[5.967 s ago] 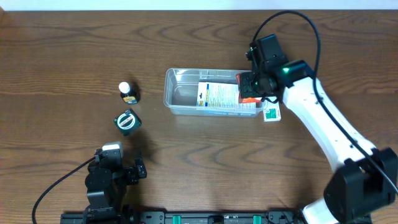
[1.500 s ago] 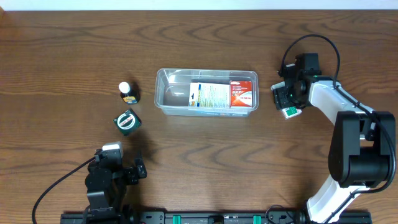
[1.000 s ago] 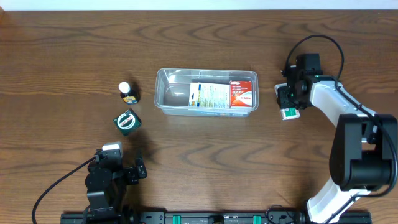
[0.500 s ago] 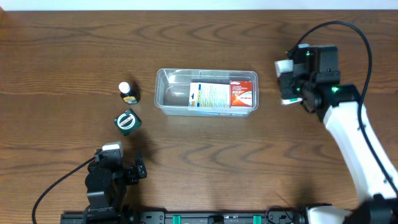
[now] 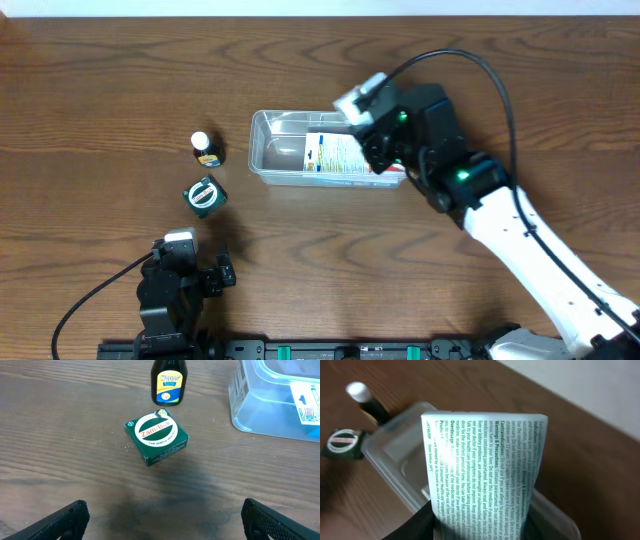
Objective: Pack container
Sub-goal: 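Carry the white-green box over the container and lower it in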
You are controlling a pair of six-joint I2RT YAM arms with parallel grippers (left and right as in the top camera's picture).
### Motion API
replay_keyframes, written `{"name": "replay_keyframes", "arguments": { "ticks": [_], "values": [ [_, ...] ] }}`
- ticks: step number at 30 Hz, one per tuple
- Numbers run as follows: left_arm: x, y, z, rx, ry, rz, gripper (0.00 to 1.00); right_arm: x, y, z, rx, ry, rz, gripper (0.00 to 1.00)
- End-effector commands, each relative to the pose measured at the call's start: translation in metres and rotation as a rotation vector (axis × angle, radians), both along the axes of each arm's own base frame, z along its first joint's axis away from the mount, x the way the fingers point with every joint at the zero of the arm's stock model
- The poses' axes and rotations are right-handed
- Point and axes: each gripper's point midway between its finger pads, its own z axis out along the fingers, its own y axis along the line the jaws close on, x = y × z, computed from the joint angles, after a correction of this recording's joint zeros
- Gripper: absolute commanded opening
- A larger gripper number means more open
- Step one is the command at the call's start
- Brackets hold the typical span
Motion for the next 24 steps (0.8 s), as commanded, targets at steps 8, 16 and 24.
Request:
{"name": "replay_keyframes", "arguments": {
  "ticks": [8, 16, 24],
  "values": [
    [0.0, -0.002, 0.001, -0.002, -0.005, -0.009, 0.98, 0.017, 0.048, -0.036, -0.05, -0.07, 0.16, 0.57],
    [0.0, -0.002, 0.001, -0.002, -0.005, -0.009, 0.98, 0.025, 0.054, -0.085, -0.202, -0.097, 0.283, 0.57],
    [0.0, -0.002, 0.001, -0.002, -0.005, -0.009, 0.98, 0.029, 0.058, -0.09, -0.198, -0.1, 0.286, 0.57]
  ]
}}
